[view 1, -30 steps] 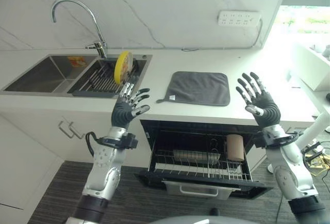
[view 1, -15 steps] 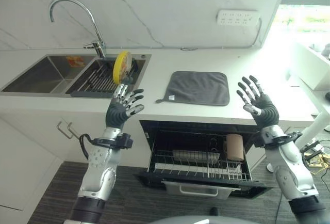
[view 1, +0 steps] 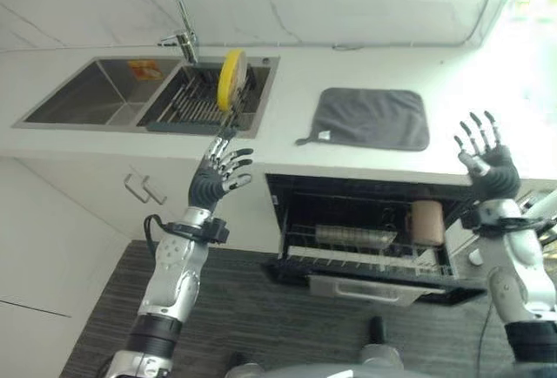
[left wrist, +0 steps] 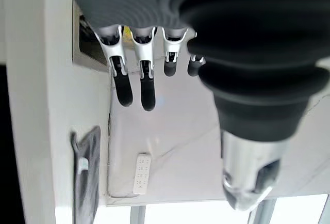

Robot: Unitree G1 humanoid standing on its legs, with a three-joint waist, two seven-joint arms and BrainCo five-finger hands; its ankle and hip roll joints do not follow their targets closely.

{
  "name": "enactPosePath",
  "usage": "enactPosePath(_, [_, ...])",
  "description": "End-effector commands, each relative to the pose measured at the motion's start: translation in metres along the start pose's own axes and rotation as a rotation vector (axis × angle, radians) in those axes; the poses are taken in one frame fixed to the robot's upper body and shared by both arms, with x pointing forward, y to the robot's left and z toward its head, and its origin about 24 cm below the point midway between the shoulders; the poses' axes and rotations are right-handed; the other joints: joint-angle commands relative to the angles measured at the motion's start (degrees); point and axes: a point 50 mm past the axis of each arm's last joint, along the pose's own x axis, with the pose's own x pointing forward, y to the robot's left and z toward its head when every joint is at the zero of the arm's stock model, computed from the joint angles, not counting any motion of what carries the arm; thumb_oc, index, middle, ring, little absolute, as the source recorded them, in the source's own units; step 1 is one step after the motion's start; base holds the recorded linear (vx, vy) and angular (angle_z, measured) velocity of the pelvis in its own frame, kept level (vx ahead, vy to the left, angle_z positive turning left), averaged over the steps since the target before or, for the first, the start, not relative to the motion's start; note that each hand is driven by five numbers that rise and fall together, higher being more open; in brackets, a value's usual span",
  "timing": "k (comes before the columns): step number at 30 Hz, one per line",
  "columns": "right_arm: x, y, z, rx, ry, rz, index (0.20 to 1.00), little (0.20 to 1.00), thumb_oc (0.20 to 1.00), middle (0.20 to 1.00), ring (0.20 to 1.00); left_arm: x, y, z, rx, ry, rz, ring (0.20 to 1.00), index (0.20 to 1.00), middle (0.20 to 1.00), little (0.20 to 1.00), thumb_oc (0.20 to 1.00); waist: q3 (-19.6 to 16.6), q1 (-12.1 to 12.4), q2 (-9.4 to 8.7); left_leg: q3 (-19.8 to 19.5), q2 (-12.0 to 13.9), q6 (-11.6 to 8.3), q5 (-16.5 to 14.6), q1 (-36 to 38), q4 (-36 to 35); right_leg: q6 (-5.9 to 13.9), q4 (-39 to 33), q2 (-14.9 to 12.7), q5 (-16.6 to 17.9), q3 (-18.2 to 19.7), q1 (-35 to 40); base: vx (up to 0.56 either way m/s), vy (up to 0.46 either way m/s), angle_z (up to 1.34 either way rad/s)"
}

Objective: Place the dishes in the dishwasher.

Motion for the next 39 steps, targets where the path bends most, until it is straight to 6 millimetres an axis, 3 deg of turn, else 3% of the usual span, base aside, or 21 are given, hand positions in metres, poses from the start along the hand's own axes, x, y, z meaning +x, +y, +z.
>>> enactPosePath(1, [0.012, 0.021, 0.029, 0.07, -0.178, 0.143, 1.0, 1.0, 1.0, 1.0, 1.0, 0.005, 0.008, 0.044, 0.116, -0.18, -0.008, 1.0, 1.0, 1.0, 1.0, 1.0, -1.75, 3.33, 3.37, 2.15, 3.35, 0.78, 1.5, -1.04, -1.9, 14.07, 2.82, -1.59, -0.23, -13.29, 5.58, -0.08, 0.564, -0.8])
enactPosePath(2, [0.012, 0.025, 0.026, 0.08, -0.183, 0.15, 1.0, 1.0, 1.0, 1.0, 1.0, 0.0, 0.015, 0.051, 0.151, -0.191, 0.004, 1.0, 1.0, 1.0, 1.0, 1.0, -1.67, 3.96, 3.88, 4.17, 1.92, 2.57, 1.74, 1.2, -5.02, 13.05, 8.46, 2.0, -4.16, -13.86, 3.91, -0.06, 0.65, -1.07])
enactPosePath(3, [0.009, 0.022, 0.027, 0.076, -0.197, 0.123, 1.0, 1.0, 1.0, 1.0, 1.0, 0.001, 0.016, 0.052, 0.143, -0.192, -0.006, 1.0, 1.0, 1.0, 1.0, 1.0, -2.13, 2.85, 4.22, 2.65, -0.05, 4.65, 1.6, 1.2, -6.14, 10.19, 11.8, 11.61, -12.05, -9.53, 3.1, -0.04, 0.569, -0.84])
enactPosePath(5, [0.01, 0.023, 0.027, 0.081, -0.201, 0.118, 1.0, 1.0, 1.0, 1.0, 1.0, 0.004, 0.011, 0.049, 0.138, -0.196, 0.002, 1.0, 1.0, 1.0, 1.0, 1.0, -2.24, 2.27, 3.81, 1.57, -2.48, 6.14, 1.51, 1.66, -7.11, 8.63, 14.44, 17.91, -14.62, -8.86, 2.5, 0.0, 0.262, 0.65])
enactPosePath(7, [0.007, 0.015, 0.024, 0.112, -0.199, 0.112, 1.0, 1.0, 1.0, 1.0, 1.0, 0.009, 0.002, 0.045, 0.131, -0.204, -0.042, 1.0, 1.0, 1.0, 1.0, 1.0, -2.82, 0.44, 3.05, -2.76, -5.84, 7.53, 1.62, 1.9, -7.86, 5.35, 10.24, 24.54, -15.75, -1.33, 3.37, 0.06, 0.058, 1.09])
enactPosePath(9, [0.006, 0.009, 0.024, 0.099, -0.19, 0.103, 1.0, 1.0, 1.0, 1.0, 1.0, 0.008, 0.0, 0.042, 0.102, -0.198, -0.034, 1.0, 1.0, 1.0, 1.0, 1.0, -2.72, 0.0, 2.28, -2.1, -7.08, 6.79, -0.89, -0.38, 0.09, 4.27, 6.04, 23.84, -15.27, -0.36, 5.64, 0.05, 0.004, 1.14])
enactPosePath(10, [0.005, 0.009, 0.028, 0.091, -0.207, 0.084, 1.0, 1.0, 1.0, 1.0, 1.0, 0.007, -0.005, 0.041, 0.095, -0.188, -0.059, 1.0, 1.0, 1.0, 1.0, 1.0, -1.86, 0.03, 2.12, -1.36, -4.79, 4.26, 1.71, -4.97, 7.14, 3.79, 4.29, 23.34, -14.11, 0.29, 7.12, 0.03, 0.244, 0.9])
enactPosePath(12, [0.009, 0.014, 0.03, 0.057, -0.205, 0.103, 1.0, 1.0, 1.0, 1.0, 1.0, 0.006, -0.003, 0.04, 0.083, -0.185, -0.047, 1.0, 1.0, 1.0, 1.0, 1.0, -2.33, -0.36, 2.57, -1.13, -0.71, 3.65, 1.98, -3.06, 1.32, 4.33, 3.89, 21.94, -14.49, -0.45, 7.88, 0.09, 0.424, 0.26])
enactPosePath(15, [0.015, 0.008, 0.039, 0.012, -0.188, 0.116, 1.0, 1.0, 1.0, 1.0, 1.0, 0.001, 0.002, 0.038, 0.102, -0.18, -0.028, 1.0, 1.0, 1.0, 1.0, 1.0, -3.55, -1.03, 4.35, -3.35, 6.98, 0.56, 8.01, 0.51, -9.69, 5.24, 5.67, 19.48, -16.91, 0.53, 7.89, 0.17, 0.623, -0.36])
enactPosePath(16, [0.015, 0.008, 0.039, 0.01, -0.192, 0.114, 1.0, 1.0, 1.0, 1.0, 1.0, 0.001, 0.002, 0.037, 0.104, -0.18, -0.032, 1.0, 1.0, 1.0, 1.0, 1.0, -3.58, -1.22, 4.5, -2.74, 7.26, 0.42, 8.03, 0.53, -9.72, 5.37, 5.88, 19.19, -17.03, 0.3, 7.82, 0.14, 0.851, -0.51])
enactPosePath(17, [0.014, 0.005, 0.045, -0.02, -0.223, 0.091, 1.0, 1.0, 1.0, 1.0, 1.0, 0.005, 0.0, 0.036, 0.102, -0.186, -0.068, 1.0, 1.0, 1.0, 1.0, 1.0, -3.69, -2.61, 5.53, 1.62, 7.3, 0.18, 7.29, 0.79, -9.23, 6.76, 8.16, 16.93, -17.99, -1.28, 6.86, 0.07, 0.81, -0.11])
enactPosePath(18, [0.015, 0.003, 0.045, -0.004, -0.223, 0.063, 1.0, 1.0, 1.0, 1.0, 1.0, 0.009, -0.002, 0.035, 0.099, -0.173, -0.079, 1.0, 1.0, 1.0, 1.0, 1.0, -3.41, -2.09, 5.72, -1.21, 4.82, 0.7, 5.8, 0.21, -7.65, 8.52, 10.27, 14.85, -17.92, -0.68, 6.41, 0.06, 0.887, 0.1])
enactPosePath(19, [0.014, 0.003, 0.044, 0.013, -0.228, 0.062, 1.0, 1.0, 1.0, 1.0, 1.0, 0.011, -0.003, 0.038, 0.102, -0.181, -0.085, 1.0, 1.0, 1.0, 1.0, 1.0, -3.18, -2.01, 5.59, -1.72, 3.4, 1.2, 4.97, -0.27, -6.62, 9.68, 10.64, 13.45, -16.95, -0.44, 6.22, 0.02, 0.674, -0.02])
enactPosePath(20, [0.008, 0.006, 0.04, 0.017, -0.225, 0.069, 1.0, 1.0, 1.0, 1.0, 1.0, 0.012, 0.001, 0.041, 0.127, -0.173, -0.086, 1.0, 1.0, 1.0, 1.0, 1.0, -2.91, -1.79, 5.09, -1.42, 0.95, 2.9, 3.56, -0.16, -5.98, 10.6, 11.41, 10.12, -12.84, -0.56, 5.35, 0.01, 0.429, -0.05])
enactPosePath(22, [0.005, 0.01, 0.037, 0.028, -0.215, 0.074, 1.0, 1.0, 1.0, 1.0, 1.0, 0.01, 0.006, 0.041, 0.133, -0.162, -0.075, 1.0, 1.0, 1.0, 1.0, 1.0, -2.93, -1.75, 5.03, -0.1, -0.14, 3.89, 3.17, 0.86, -6.95, 10.89, 11.38, 8.59, -10.17, -1.31, 4.7, 0.02, 0.295, -0.17])
enactPosePath(24, [0.006, 0.013, 0.032, 0.056, -0.201, 0.084, 1.0, 1.0, 1.0, 1.0, 1.0, 0.008, 0.012, 0.041, 0.147, -0.142, -0.051, 1.0, 1.0, 1.0, 1.0, 1.0, -3.32, -1.01, 5.22, 1.56, -1.3, 4.87, 2.96, 2.17, -9.16, 10.92, 10.64, 8.89, -10.17, -4.26, 4.39, -0.01, 0.208, -0.29])
enactPosePath(26, [0.009, 0.019, 0.025, 0.086, -0.178, 0.114, 1.0, 1.0, 1.0, 1.0, 1.0, 0.003, 0.014, 0.04, 0.172, -0.129, -0.018, 1.0, 1.0, 1.0, 1.0, 1.0, -3.71, 0.75, 5.05, 3.87, -2.15, 5.48, 2.31, 2.16, -9.72, 11.39, 11.74, 9.51, -8.72, -10.75, 3.44, -0.07, 0.162, -0.5])
enactPosePath(28, [0.009, 0.021, 0.022, 0.074, -0.163, 0.127, 1.0, 1.0, 1.0, 1.0, 1.0, 0.001, 0.013, 0.041, 0.186, -0.13, -0.02, 1.0, 1.0, 1.0, 1.0, 1.0, -3.7, 0.81, 5.05, 3.68, -2.51, 6.42, 2.01, 2.09, -9.72, 10.11, 13.35, 15.47, -12.86, -9.41, 2.08, -0.05, 0.079, -1.12])
enactPosePath(32, [0.011, 0.022, 0.021, 0.024, -0.162, 0.147, 1.0, 1.0, 1.0, 1.0, 1.0, 0.002, 0.011, 0.042, 0.196, -0.138, 0.003, 1.0, 1.0, 1.0, 1.0, 1.0, -4.02, 2.5, 4.24, 4.86, -3.14, 6.78, 2.29, 1.25, -9.72, 7.94, 11.2, 18.16, -15.38, -14.59, 3.14, -0.04, -0.029, -0.37])
enactPosePath(34, [0.012, 0.021, 0.023, 0.02, -0.177, 0.149, 1.0, 1.0, 1.0, 1.0, 1.0, 0.004, 0.007, 0.041, 0.201, -0.148, 0.012, 1.0, 1.0, 1.0, 1.0, 1.0, -3.86, 2.1, 3.44, 3.91, -3.64, 6.89, 2.27, 1.5, -9.72, 6.79, 8.07, 20.01, -15.7, -10.49, 4.6, -0.02, -0.137, -0.17])
enactPosePath(39, [0.014, 0.024, 0.028, -0.051, -0.206, 0.16, 1.0, 1.0, 1.0, 1.0, 1.0, 0.004, 0.003, 0.036, 0.186, -0.138, 0.024, 1.0, 1.0, 1.0, 1.0, 1.0, -4.6, 1.5, 2.84, 4.65, -3.13, 6.02, 2.95, 2.13, -9.72, 6.07, 2.2, 21.4, -13.66, -8.77, 7.22, 0.0, -0.144, 0.1])
